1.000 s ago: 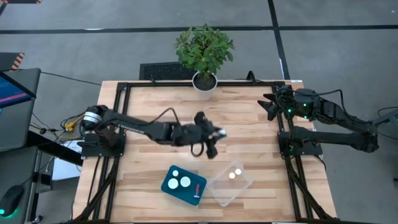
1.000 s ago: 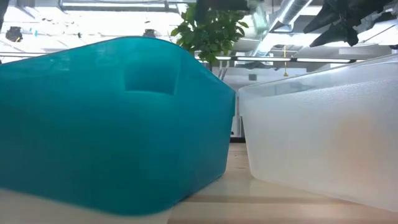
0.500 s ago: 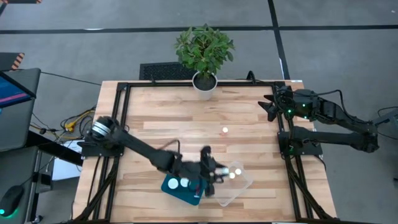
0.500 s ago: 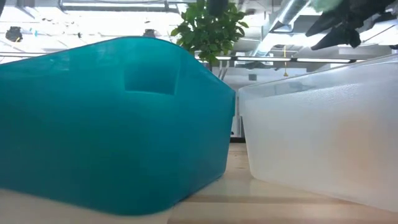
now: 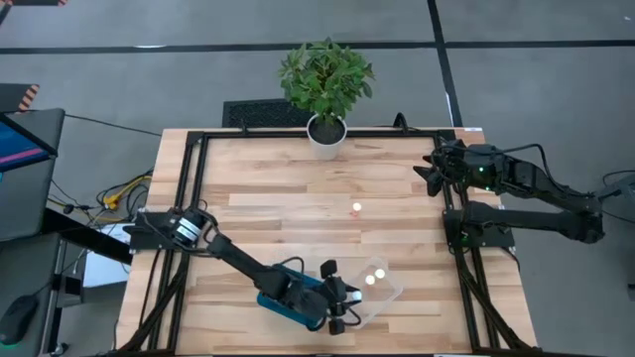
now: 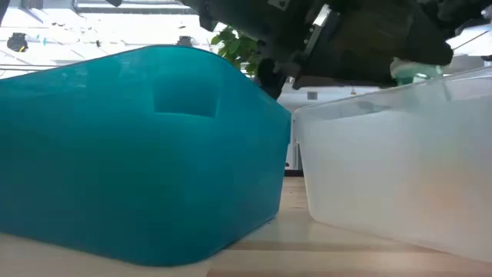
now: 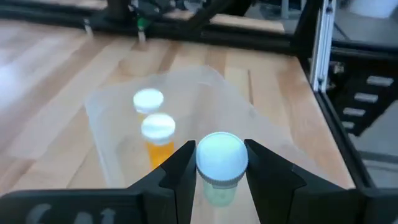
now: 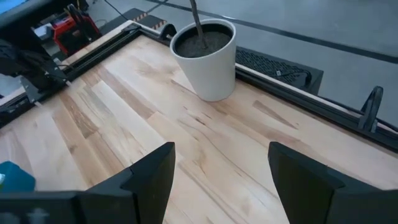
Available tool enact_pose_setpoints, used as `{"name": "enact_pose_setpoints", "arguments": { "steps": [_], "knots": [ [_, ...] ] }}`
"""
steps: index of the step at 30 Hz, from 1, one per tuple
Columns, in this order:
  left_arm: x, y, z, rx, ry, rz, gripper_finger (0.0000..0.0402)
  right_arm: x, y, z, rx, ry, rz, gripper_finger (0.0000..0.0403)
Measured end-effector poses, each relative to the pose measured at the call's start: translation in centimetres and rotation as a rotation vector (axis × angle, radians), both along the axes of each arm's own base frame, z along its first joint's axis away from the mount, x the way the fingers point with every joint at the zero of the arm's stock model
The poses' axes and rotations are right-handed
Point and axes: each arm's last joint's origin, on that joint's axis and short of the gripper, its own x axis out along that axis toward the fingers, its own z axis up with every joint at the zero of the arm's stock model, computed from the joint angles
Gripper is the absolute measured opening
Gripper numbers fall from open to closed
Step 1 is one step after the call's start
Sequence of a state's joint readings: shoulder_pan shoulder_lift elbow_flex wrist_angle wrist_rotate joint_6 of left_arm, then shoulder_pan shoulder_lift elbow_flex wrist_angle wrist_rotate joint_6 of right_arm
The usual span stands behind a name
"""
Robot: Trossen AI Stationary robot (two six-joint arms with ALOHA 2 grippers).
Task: Pick and place medicine bottles into bin by pill shape (circle, oval)
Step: Put the small blue pill bottle into the transparent bin
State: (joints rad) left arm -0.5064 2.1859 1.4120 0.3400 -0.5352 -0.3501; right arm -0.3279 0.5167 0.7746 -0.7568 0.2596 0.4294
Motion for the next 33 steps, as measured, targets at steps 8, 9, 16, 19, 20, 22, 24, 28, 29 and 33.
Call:
{"name": "enact_pose_setpoints", "arguments": {
  "steps": [8,9,16,19,20,22,24,28,29,33],
  "knots": [
    [0.4,0.9,-0.5,0.114,0.017,0.021,0.0115,0.0,0.0,0.0,0.000,0.001,0.000,0.0271],
    [0.5,1.1,-0.5,0.121,0.021,0.022,0.0115,0.0,0.0,0.0,0.000,0.001,0.000,0.0271],
    [0.8,2.4,-1.2,0.157,0.118,0.003,0.0115,0.0,0.0,0.0,-0.001,0.001,0.001,0.0271],
    [1.2,2.5,-0.8,0.164,0.134,-0.019,0.0115,0.0,0.0,0.0,-0.001,0.002,0.001,0.0271],
    [1.3,2.6,-0.7,0.163,0.137,-0.020,0.0115,0.0,0.0,0.0,-0.001,0.002,0.001,0.0271],
    [1.4,2.8,-0.7,0.164,0.142,-0.018,0.0115,0.0,0.0,0.0,-0.002,0.002,0.002,0.0271],
    [1.5,3.0,-0.7,0.154,0.143,-0.020,0.0115,0.0,0.0,0.0,-0.003,0.003,0.002,0.0271],
    [1.5,3.0,-0.7,0.135,0.147,-0.040,0.0115,0.0,0.0,0.0,-0.003,0.003,0.002,0.0271],
    [1.5,3.0,-0.7,0.134,0.147,-0.042,0.0115,0.0,0.0,0.0,-0.003,0.003,0.002,0.0271],
    [1.5,3.0,-0.7,0.133,0.147,-0.045,0.0118,0.0,0.0,0.0,-0.008,0.006,0.005,0.0271]
  ]
}}
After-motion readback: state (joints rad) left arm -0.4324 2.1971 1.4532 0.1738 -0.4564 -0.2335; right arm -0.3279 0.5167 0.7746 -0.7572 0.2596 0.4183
